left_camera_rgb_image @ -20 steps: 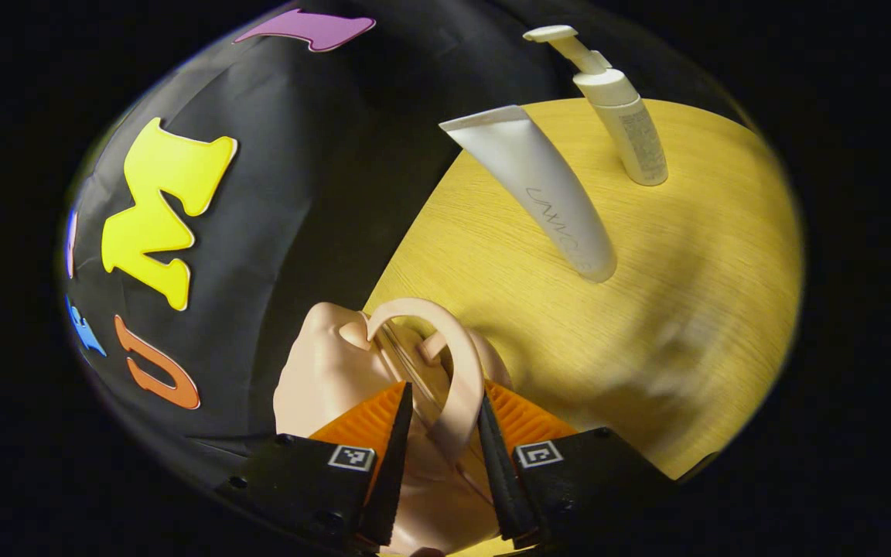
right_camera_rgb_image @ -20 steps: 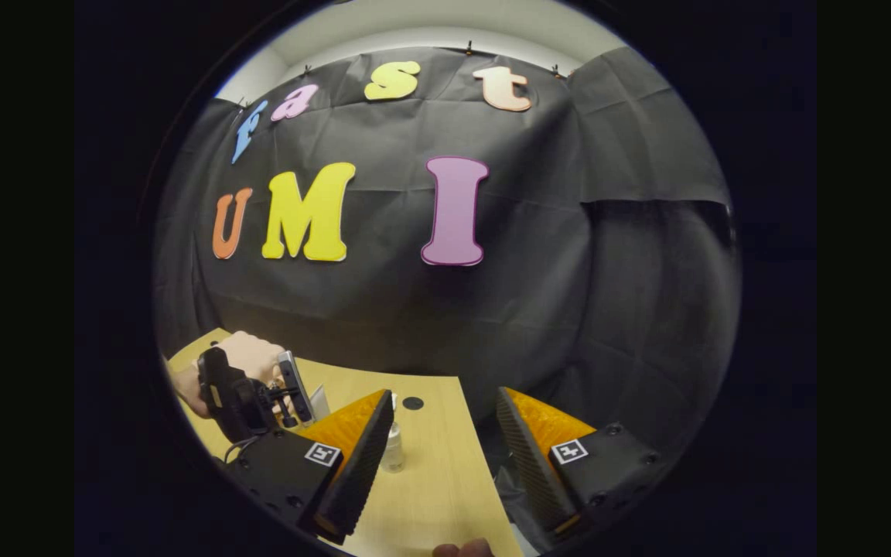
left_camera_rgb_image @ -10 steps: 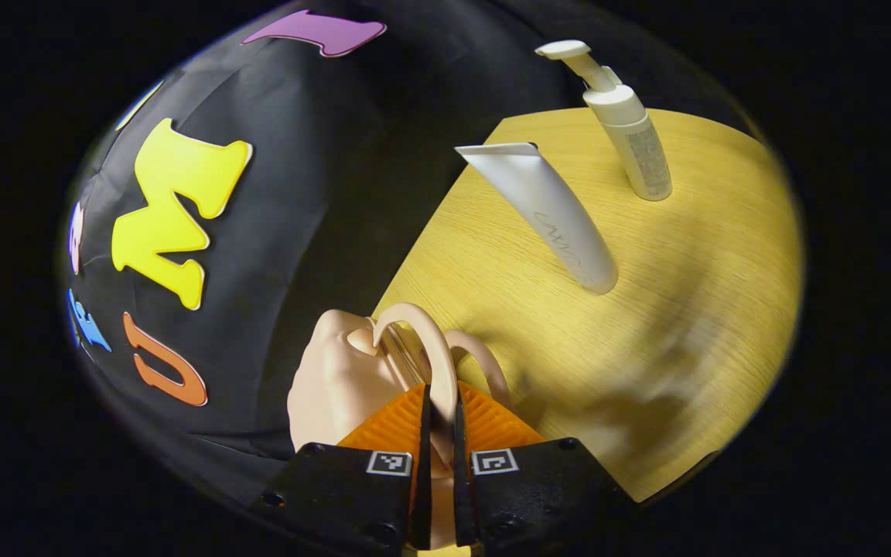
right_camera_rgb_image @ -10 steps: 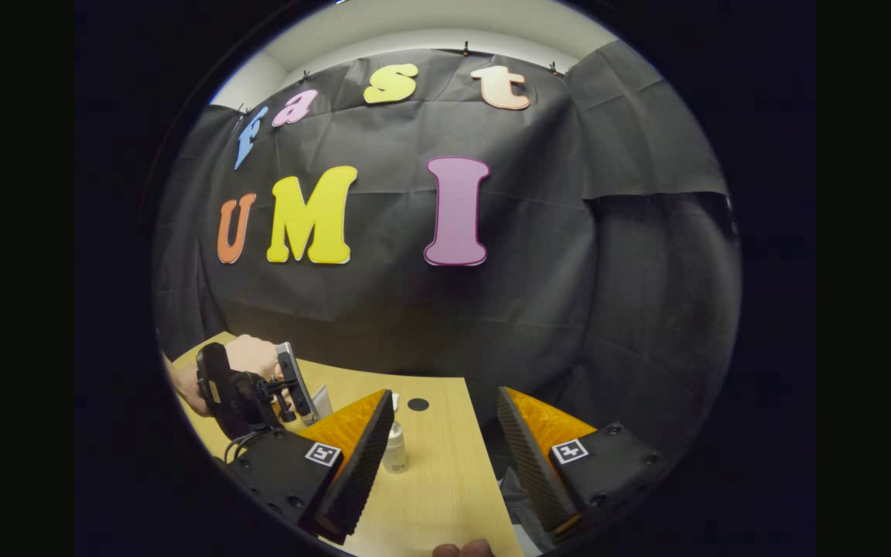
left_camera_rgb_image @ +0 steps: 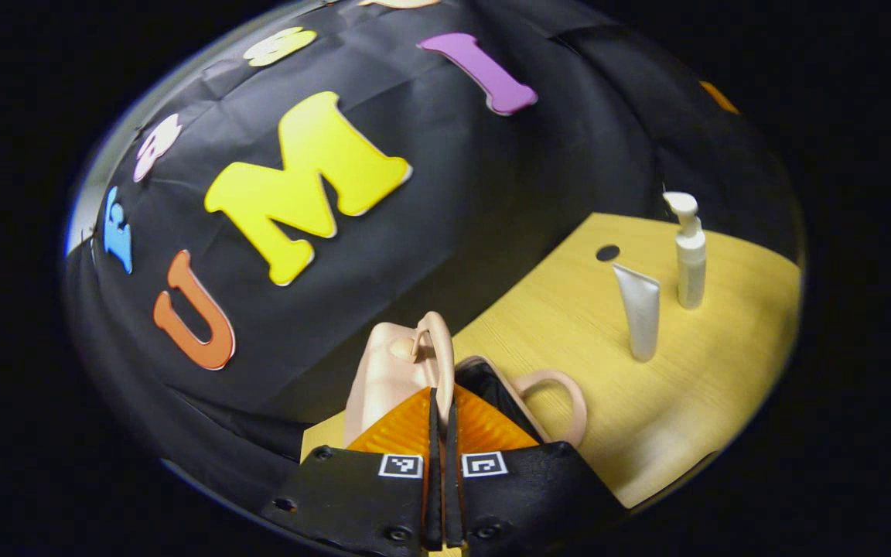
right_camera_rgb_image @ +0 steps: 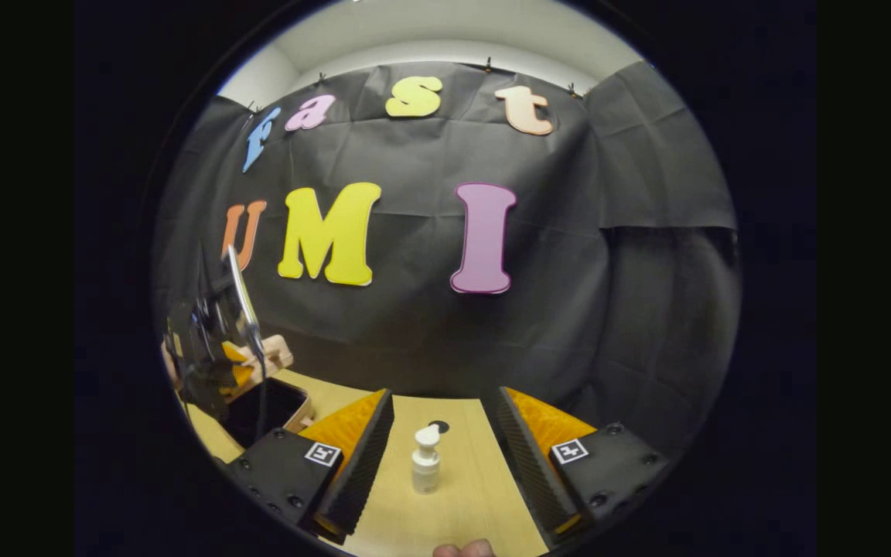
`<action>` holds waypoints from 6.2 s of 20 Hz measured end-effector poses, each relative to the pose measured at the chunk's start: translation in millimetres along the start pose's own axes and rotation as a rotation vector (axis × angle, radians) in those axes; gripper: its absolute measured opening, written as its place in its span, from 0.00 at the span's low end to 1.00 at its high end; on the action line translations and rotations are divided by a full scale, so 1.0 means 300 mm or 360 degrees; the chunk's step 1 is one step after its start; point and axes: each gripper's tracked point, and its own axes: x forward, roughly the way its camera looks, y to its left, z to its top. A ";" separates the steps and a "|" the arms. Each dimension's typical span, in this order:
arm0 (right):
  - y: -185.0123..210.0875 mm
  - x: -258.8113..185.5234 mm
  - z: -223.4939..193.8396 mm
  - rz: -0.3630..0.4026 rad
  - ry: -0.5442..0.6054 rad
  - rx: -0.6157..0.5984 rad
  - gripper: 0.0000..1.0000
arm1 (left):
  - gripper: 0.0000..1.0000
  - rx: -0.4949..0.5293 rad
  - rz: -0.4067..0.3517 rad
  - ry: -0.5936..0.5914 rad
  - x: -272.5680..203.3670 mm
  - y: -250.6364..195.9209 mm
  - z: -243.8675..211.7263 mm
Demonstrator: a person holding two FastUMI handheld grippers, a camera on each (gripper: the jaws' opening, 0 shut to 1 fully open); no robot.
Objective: First open the suitcase, pack the skin care products into it, and then close the suitcase.
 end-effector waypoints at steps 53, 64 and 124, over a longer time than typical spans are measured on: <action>0.111 0.039 -0.045 0.0063 0.0167 0.0017 0.81 | 0.97 -0.1021 0.0411 -0.0181 -0.093 0.621 -0.252; -0.136 -0.001 -0.273 0.0013 0.0299 0.0049 0.81 | 0.98 -0.0926 -0.0134 -0.0255 -0.179 -0.277 0.192; 0.132 0.459 -0.841 0.0359 0.0877 0.0123 0.48 | 0.41 -0.1095 -0.0357 0.0477 -0.033 -0.194 -0.284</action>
